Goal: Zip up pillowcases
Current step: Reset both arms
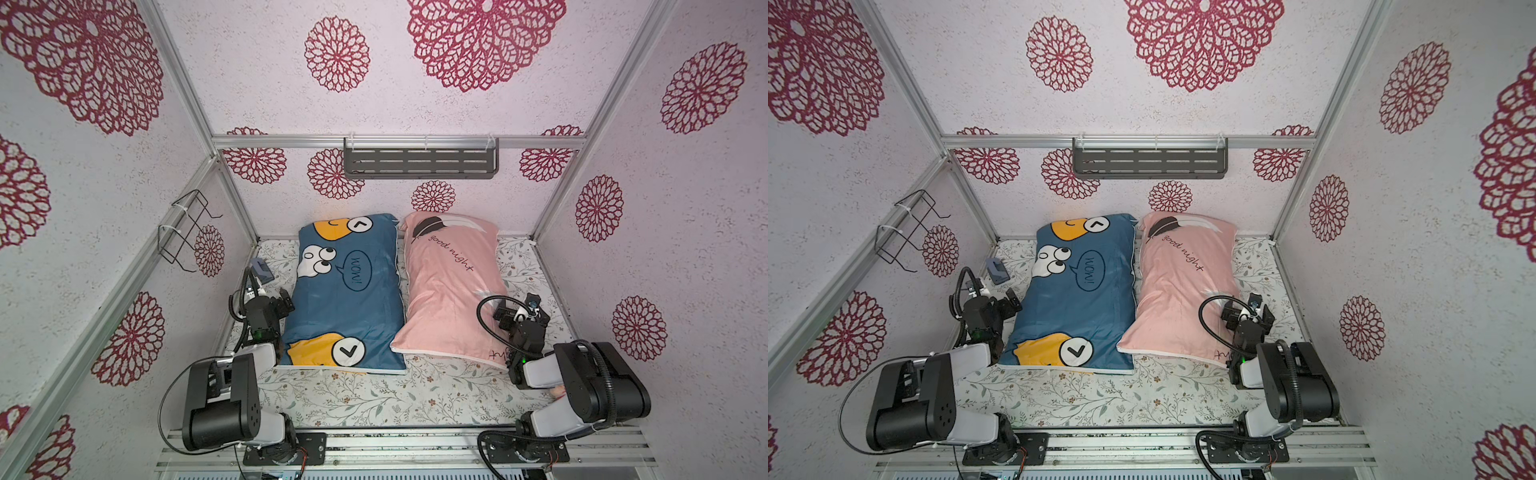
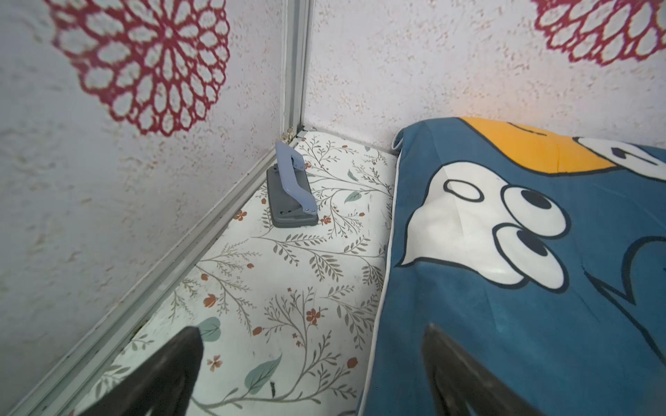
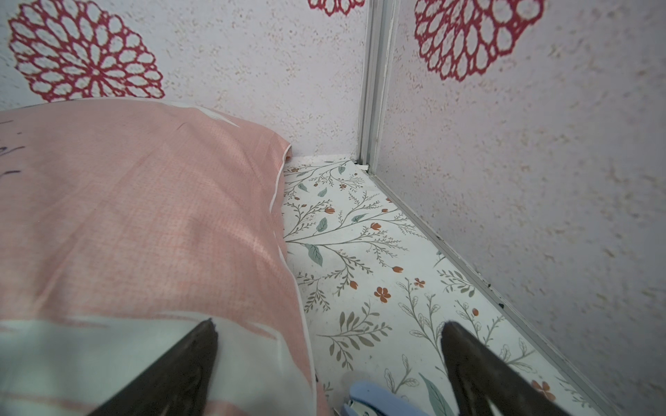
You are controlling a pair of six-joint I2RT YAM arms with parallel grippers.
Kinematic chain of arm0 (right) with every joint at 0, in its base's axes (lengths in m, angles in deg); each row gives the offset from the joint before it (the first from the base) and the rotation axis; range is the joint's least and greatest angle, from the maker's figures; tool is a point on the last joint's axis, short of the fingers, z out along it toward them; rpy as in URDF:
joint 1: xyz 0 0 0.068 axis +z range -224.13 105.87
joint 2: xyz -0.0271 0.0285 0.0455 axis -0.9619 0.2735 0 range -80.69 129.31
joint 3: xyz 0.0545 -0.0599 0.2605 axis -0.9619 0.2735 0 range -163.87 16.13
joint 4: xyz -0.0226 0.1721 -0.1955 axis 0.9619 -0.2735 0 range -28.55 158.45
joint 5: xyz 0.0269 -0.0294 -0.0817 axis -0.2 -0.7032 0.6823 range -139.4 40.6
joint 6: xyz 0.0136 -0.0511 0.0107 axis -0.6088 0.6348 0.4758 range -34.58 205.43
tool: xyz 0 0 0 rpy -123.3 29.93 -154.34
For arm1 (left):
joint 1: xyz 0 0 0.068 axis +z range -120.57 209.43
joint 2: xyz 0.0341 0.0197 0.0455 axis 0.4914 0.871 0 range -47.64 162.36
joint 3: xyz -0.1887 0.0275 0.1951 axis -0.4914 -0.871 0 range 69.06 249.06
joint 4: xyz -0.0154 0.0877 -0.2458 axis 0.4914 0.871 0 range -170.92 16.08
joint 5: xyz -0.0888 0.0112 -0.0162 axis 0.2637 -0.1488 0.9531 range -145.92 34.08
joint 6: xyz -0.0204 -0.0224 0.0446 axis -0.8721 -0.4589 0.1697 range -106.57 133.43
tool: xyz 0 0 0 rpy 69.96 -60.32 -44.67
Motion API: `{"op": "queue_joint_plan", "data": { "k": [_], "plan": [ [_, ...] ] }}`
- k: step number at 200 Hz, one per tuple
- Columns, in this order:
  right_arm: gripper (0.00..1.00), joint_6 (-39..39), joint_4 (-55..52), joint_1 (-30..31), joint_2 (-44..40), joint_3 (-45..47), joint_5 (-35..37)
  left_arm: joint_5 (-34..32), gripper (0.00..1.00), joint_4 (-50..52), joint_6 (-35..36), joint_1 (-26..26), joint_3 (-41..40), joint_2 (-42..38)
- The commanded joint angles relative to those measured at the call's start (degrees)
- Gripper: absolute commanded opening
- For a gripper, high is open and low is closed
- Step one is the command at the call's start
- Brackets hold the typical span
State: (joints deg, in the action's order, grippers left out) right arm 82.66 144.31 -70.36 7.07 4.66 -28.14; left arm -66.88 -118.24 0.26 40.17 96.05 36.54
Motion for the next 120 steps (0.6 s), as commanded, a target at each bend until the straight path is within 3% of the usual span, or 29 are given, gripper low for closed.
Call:
{"op": "queue_joint_plan", "data": {
  "k": [1, 27, 120],
  "plan": [
    [0.99, 0.08, -1.12, -0.72, 0.30, 0.16, -0.64, 0.05, 0.98, -4.40, 1.10, -0.97, 0.11, 1.93],
    [0.99, -0.90, -2.35, -2.18, 0.04, -0.25, -2.95, -2.82, 0.98, -11.52, 5.01, -3.90, -1.77, 4.96],
    [0.99, -0.42, -5.47, -1.05, 0.20, -2.25, 0.23, -3.10, 0.98, -12.09, 4.81, -4.06, -2.44, 4.59]
  ]
}}
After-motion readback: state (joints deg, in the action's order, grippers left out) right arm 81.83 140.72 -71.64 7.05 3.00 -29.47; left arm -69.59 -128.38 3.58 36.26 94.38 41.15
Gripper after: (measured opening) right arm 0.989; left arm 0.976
